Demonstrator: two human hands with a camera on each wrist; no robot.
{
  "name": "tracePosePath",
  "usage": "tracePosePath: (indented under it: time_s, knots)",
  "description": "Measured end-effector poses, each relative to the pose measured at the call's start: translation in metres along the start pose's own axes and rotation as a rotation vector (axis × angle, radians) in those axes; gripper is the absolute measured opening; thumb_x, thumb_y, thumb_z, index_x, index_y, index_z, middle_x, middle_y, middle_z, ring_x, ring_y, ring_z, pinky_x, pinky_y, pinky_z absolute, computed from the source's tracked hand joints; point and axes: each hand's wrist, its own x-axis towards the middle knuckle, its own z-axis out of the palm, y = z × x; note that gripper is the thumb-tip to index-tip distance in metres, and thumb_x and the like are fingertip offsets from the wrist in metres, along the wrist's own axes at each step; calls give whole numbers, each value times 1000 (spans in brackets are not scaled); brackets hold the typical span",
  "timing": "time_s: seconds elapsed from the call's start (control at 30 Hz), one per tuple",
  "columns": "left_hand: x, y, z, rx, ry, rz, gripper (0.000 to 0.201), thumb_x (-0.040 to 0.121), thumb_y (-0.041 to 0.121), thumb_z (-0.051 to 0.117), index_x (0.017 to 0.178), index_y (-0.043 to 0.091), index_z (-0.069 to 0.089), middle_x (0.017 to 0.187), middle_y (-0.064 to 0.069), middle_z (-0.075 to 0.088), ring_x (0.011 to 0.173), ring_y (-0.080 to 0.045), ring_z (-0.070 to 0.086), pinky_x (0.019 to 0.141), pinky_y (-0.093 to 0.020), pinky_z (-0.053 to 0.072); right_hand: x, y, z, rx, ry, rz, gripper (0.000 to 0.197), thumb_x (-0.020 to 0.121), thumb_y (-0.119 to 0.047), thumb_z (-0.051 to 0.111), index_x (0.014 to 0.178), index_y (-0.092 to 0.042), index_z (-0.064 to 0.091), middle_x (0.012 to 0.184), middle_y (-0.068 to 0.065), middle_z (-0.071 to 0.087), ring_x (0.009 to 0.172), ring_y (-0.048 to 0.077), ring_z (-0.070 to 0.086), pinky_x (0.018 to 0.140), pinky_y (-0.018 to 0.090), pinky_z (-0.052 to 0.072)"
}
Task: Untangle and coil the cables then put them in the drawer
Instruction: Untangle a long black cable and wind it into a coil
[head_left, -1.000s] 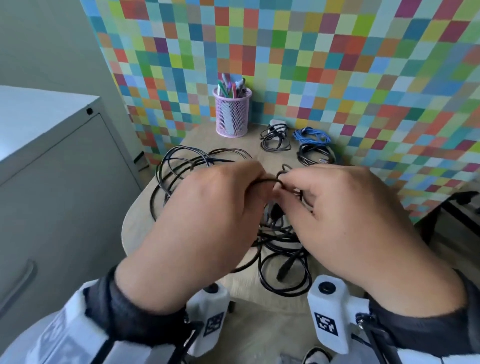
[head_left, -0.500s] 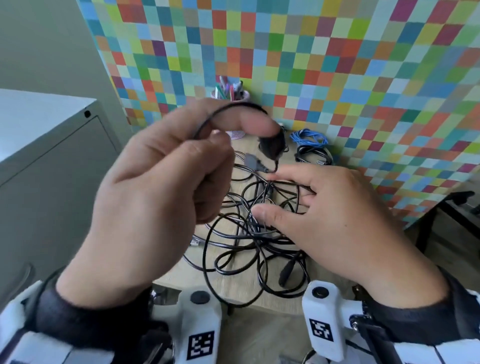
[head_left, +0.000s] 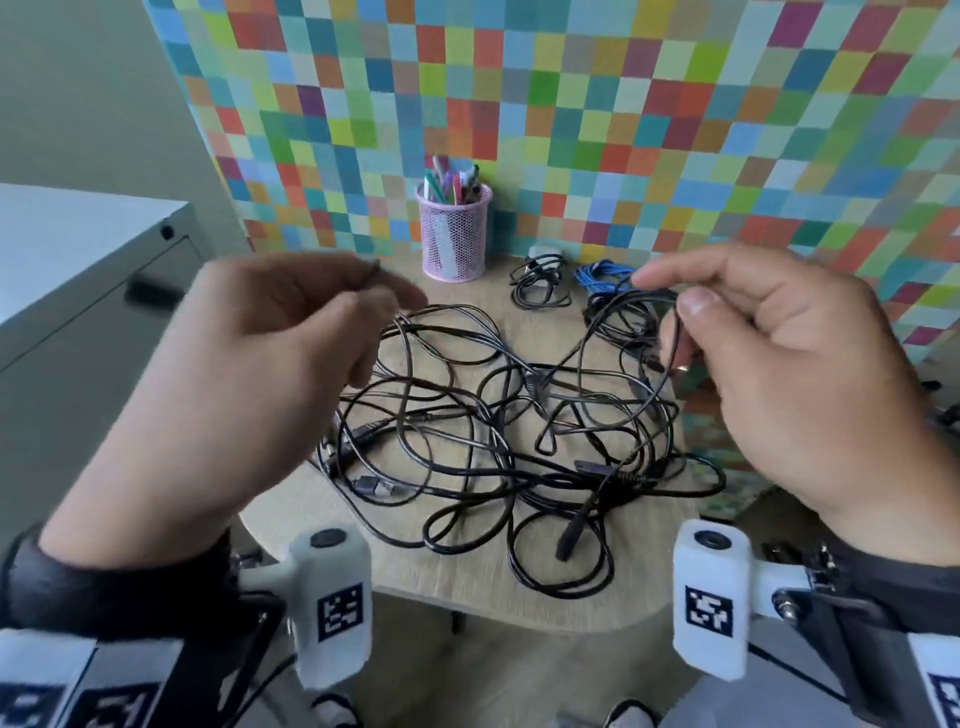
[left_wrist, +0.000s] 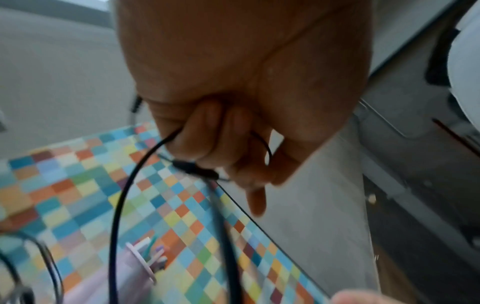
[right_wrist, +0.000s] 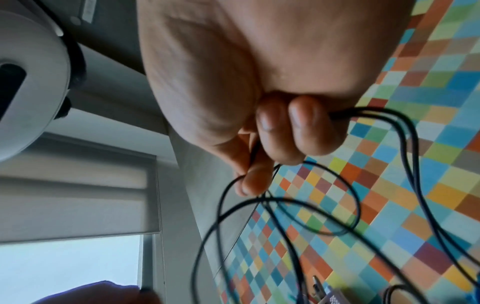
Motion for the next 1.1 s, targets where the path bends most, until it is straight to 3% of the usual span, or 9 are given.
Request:
tracePosePath:
  time_s: [0.13,0.23,0.33,0.4,0.57,0.73,0.9,1.03,1.1]
  knots:
    - [-7,1,8,554,-94,14,58,91,63,58,64,12,66,52,-3,57,50,-17,52,44,-26,34,-2,-4,6,22,-132,-53,20,106,-11,48,103,-26,60,78,3,68,58,12,55,57,22,41]
    - [-6,-3,9,571,56,106,58,90,59,65,58,12,56,52,-2,55,53,-17,55,51,-26,34,-6,-9,13,83,-255,-97,11,106,-13,47,105,-22,55,79,4,69,56,10,52,58,19,40]
    - [-10,4,14,93,-27,209,13,86,39,75,91,28,70,90,11,72,89,-7,69,78,-31,53,-12,-18,20,148,-390,-136,11,103,-14,48,107,-23,52,80,3,67,64,13,55,64,21,42]
    - [-17,11,23,-173,-270,248,39,88,20,73,125,27,65,120,7,72,118,-16,67,100,-40,51,-16,-24,27,204,-456,-157,14,103,-11,48,108,-24,50,77,5,63,63,13,50,64,21,40]
    - [-20,11,32,-112,-347,251,21,96,25,66,114,33,73,90,-2,76,78,-28,71,74,-43,58,-15,-25,24,297,-415,-150,18,102,-11,47,105,-28,51,70,12,55,62,28,48,56,45,44]
    - [-7,-8,18,289,-113,170,7,89,35,70,87,40,75,60,11,61,49,-7,50,50,-17,38,-3,-6,1,221,-147,-102,27,107,-4,46,110,-26,60,67,15,48,57,22,37,53,17,34]
    - [5,-18,7,393,14,2,26,92,18,59,88,40,73,66,29,64,50,2,56,54,-24,44,-1,3,-4,68,-96,-56,28,108,-16,52,117,-34,72,67,13,59,67,42,48,58,32,39]
    - [8,-16,8,156,136,9,22,98,12,58,95,31,68,80,10,75,64,-15,72,69,-42,61,-1,5,1,-80,-203,12,25,98,-24,65,93,-46,75,93,-27,75,86,-11,67,74,1,42]
    - [8,-17,9,167,156,27,25,97,11,58,99,34,66,85,7,72,71,-20,70,71,-42,59,0,4,0,-124,-212,29,26,97,-25,64,85,-46,72,88,-30,73,83,-12,66,72,2,43]
